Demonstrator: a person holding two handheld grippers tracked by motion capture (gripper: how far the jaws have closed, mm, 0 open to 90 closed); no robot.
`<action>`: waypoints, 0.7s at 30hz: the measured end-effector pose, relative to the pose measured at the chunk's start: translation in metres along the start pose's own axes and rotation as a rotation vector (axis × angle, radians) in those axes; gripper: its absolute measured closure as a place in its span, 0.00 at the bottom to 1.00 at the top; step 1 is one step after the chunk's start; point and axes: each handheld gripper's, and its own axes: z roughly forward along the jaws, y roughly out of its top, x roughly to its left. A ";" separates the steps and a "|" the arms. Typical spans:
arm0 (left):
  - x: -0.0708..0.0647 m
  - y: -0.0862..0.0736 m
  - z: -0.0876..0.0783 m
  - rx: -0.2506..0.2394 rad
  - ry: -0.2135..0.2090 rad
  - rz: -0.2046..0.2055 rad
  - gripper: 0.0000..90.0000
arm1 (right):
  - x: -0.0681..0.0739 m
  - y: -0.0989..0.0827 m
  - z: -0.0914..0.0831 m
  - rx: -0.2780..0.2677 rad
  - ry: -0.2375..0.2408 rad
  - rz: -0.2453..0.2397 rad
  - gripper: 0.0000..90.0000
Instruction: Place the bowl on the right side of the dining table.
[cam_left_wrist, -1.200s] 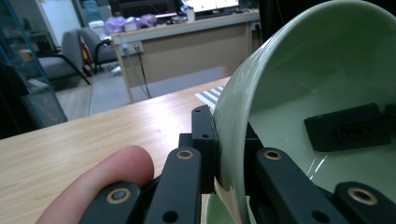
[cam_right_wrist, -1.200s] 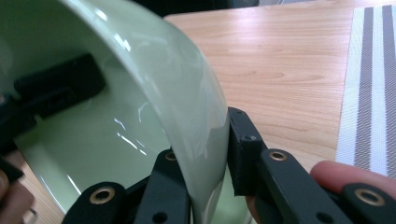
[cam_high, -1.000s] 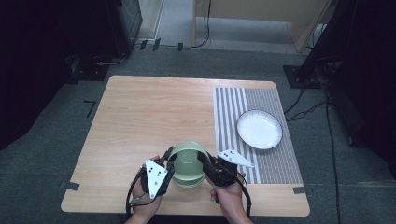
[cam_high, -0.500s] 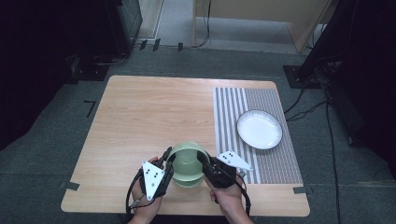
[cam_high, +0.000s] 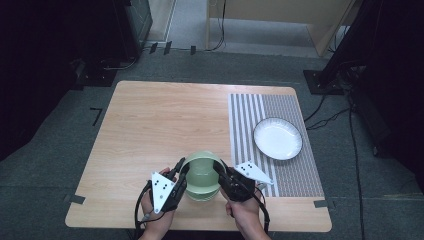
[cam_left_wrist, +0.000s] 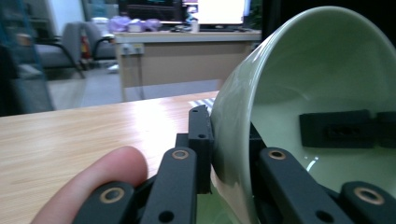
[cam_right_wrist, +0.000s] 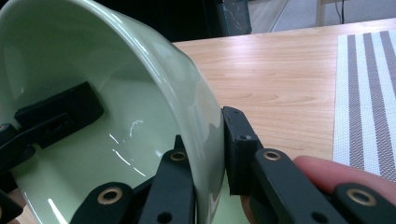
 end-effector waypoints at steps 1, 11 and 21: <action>0.003 0.001 0.000 -0.009 -0.068 -0.011 0.77 | -0.002 0.001 -0.001 -0.002 -0.001 0.005 0.93; 0.013 0.008 0.003 0.105 -0.087 -0.054 0.00 | -0.016 0.002 -0.002 0.000 -0.060 0.026 0.93; 0.034 0.010 -0.009 0.148 -0.062 -0.066 0.00 | -0.024 0.010 -0.008 -0.018 -0.078 0.029 0.93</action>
